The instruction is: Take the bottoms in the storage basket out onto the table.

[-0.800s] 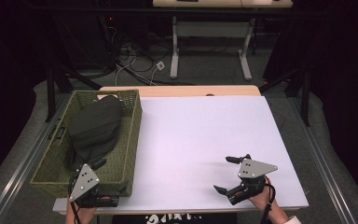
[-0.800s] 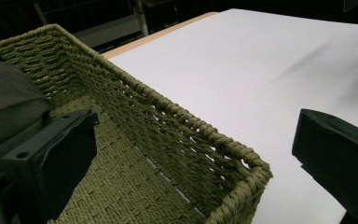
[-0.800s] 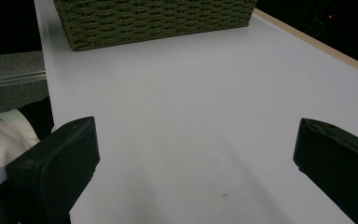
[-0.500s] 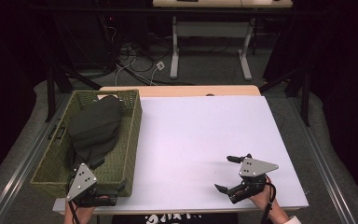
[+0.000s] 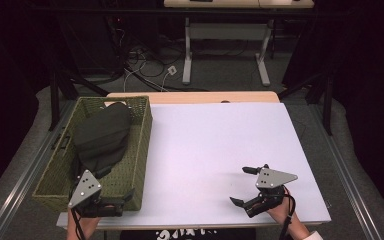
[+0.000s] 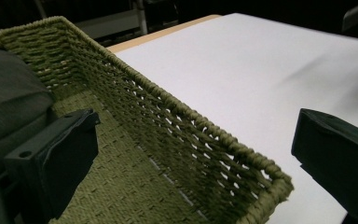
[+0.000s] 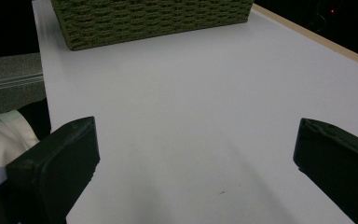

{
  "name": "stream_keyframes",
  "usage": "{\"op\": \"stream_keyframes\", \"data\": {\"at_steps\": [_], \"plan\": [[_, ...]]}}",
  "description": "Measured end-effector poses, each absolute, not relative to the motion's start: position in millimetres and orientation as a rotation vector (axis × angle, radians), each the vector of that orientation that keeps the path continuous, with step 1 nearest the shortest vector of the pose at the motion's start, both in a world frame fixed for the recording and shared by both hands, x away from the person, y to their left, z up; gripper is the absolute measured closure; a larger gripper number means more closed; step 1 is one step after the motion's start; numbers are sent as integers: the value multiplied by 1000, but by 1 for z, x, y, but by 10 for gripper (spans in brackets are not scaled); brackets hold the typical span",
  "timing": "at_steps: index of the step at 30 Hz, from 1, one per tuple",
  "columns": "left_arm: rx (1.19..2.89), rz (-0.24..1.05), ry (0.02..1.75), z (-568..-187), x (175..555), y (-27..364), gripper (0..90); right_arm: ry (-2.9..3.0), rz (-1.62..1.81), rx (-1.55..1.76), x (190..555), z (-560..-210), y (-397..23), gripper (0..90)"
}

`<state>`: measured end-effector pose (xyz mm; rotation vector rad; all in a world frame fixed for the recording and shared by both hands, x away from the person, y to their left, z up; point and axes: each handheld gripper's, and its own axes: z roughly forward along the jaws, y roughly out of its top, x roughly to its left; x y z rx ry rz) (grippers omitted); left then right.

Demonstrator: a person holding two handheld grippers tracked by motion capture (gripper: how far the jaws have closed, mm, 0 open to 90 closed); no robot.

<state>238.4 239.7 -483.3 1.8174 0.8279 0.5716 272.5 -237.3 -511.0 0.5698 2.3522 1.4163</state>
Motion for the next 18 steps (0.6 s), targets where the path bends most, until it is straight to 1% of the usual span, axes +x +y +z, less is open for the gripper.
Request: {"op": "stream_keyframes", "data": {"at_steps": [2,5,13,15,18], "plan": [[1807,567,832,-480,239,241,5,2358,1414,569,273,-512,-237,0],[1817,609,834,-476,240,240,3,2367,1411,574,274,-515,-235,0],[1836,629,840,-467,240,245,3,2359,1411,594,275,-516,-236,0],[1859,681,875,-466,243,246,3,2352,1418,596,276,-516,-236,0],[1858,679,897,-464,247,251,3,2354,1419,599,277,-517,-236,0]]}}
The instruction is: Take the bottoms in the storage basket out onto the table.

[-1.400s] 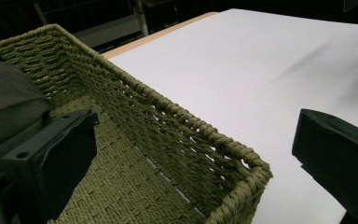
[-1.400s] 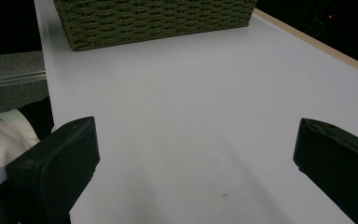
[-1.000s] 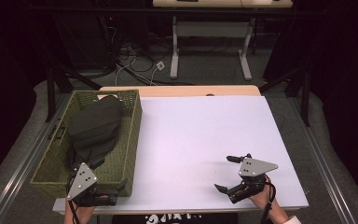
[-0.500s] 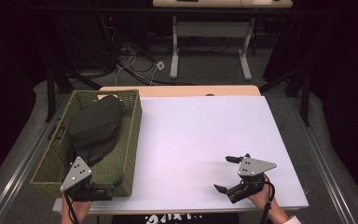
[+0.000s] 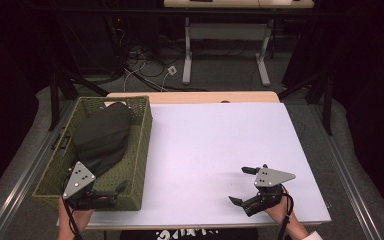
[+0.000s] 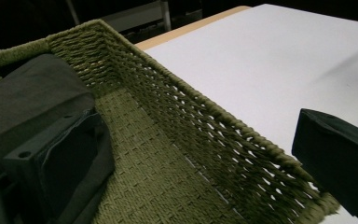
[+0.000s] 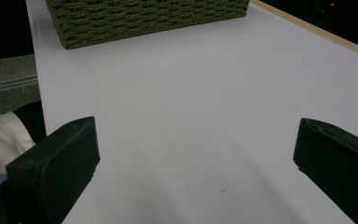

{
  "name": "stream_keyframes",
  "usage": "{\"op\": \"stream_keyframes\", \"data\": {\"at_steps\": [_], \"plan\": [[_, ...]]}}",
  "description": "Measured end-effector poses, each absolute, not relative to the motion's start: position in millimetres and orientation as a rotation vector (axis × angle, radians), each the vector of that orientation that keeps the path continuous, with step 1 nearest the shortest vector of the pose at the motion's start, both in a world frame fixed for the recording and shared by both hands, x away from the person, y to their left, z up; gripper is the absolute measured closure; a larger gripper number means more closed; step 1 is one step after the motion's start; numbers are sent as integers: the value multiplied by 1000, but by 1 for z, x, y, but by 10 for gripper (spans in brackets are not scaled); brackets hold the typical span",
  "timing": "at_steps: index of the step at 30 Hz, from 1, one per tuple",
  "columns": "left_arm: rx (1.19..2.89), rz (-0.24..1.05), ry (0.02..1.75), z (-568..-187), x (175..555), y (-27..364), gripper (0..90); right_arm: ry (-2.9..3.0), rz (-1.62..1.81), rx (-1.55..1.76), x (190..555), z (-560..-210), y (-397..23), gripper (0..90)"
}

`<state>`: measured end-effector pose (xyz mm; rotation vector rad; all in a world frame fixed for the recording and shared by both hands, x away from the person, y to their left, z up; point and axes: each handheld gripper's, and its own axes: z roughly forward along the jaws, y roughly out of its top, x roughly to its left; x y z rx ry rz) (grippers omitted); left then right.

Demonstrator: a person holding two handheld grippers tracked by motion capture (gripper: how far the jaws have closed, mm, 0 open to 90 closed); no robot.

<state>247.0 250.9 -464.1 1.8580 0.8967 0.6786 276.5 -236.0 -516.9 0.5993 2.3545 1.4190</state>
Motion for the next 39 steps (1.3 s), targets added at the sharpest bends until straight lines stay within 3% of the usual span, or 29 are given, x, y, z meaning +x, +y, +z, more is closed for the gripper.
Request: {"op": "stream_keyframes", "data": {"at_steps": [39], "plan": [[2100,680,894,-436,314,268,0,2391,1415,612,278,-522,-233,0]]}}
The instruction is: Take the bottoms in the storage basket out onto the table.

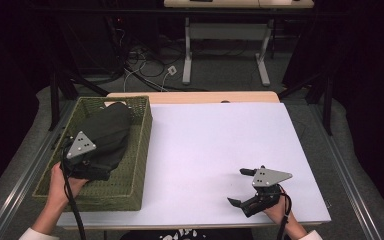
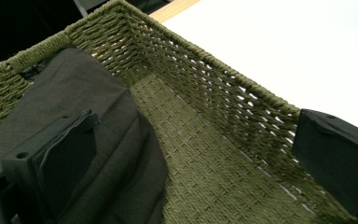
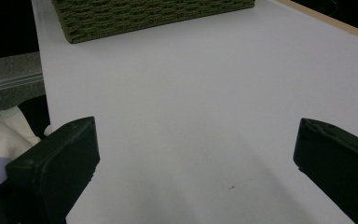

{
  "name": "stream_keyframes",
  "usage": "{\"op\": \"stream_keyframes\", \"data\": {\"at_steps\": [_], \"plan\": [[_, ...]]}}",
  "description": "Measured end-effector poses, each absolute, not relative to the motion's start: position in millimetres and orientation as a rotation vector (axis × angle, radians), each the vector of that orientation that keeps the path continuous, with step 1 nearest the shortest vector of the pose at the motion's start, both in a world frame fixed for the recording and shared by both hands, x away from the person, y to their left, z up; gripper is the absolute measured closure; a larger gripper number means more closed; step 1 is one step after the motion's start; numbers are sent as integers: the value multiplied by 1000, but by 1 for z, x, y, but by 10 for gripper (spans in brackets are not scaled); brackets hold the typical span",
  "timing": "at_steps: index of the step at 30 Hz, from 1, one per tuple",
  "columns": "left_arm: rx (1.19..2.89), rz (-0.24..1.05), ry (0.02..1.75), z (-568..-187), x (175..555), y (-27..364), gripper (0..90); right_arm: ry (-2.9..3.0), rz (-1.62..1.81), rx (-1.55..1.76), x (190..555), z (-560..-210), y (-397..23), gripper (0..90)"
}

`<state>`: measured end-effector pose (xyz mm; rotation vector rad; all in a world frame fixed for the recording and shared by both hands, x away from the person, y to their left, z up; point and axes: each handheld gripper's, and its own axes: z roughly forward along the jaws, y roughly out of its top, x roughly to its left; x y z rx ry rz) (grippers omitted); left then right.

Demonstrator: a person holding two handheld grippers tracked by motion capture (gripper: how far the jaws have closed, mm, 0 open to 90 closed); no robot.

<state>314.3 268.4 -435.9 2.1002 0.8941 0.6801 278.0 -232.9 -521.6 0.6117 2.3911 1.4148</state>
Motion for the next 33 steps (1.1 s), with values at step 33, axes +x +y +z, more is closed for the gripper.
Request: {"op": "stream_keyframes", "data": {"at_steps": [33], "plan": [[2238,704,986,-434,370,291,0,2412,1418,595,278,-521,-231,0]]}}
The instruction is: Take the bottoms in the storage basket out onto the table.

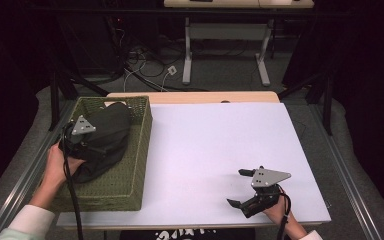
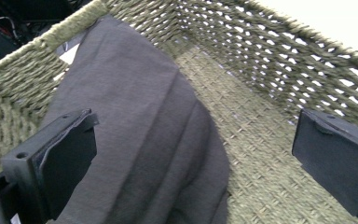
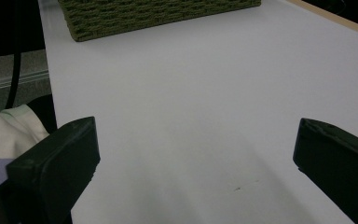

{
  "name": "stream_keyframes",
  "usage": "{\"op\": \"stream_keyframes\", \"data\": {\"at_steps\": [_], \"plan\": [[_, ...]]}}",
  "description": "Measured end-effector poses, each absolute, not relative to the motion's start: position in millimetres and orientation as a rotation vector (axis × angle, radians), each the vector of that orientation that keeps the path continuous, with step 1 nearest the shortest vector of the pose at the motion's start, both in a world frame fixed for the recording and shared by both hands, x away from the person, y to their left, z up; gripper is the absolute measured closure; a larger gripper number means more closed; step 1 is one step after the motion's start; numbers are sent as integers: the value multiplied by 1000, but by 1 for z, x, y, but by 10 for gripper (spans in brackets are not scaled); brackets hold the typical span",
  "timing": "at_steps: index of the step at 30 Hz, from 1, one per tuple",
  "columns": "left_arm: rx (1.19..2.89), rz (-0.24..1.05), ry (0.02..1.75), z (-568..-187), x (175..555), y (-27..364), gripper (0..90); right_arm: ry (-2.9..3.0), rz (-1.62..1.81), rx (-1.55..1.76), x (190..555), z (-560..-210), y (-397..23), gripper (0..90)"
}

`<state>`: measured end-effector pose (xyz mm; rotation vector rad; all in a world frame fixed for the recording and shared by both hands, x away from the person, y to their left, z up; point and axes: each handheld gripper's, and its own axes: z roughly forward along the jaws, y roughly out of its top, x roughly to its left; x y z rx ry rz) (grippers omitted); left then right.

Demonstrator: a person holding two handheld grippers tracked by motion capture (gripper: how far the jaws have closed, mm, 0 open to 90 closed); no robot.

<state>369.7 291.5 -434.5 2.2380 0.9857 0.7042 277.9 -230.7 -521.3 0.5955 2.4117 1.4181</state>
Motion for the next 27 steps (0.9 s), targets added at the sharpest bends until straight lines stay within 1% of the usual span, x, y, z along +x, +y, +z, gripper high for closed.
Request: {"op": "stream_keyframes", "data": {"at_steps": [9,16,27], "plan": [[2249,738,1027,-426,374,305,0,2415,1407,600,278,-521,-230,0],[2276,747,1049,-430,382,309,0,2427,1409,602,279,-521,-230,1],[2383,743,1027,-441,404,306,0,2431,1402,593,278,-522,-231,1]]}}
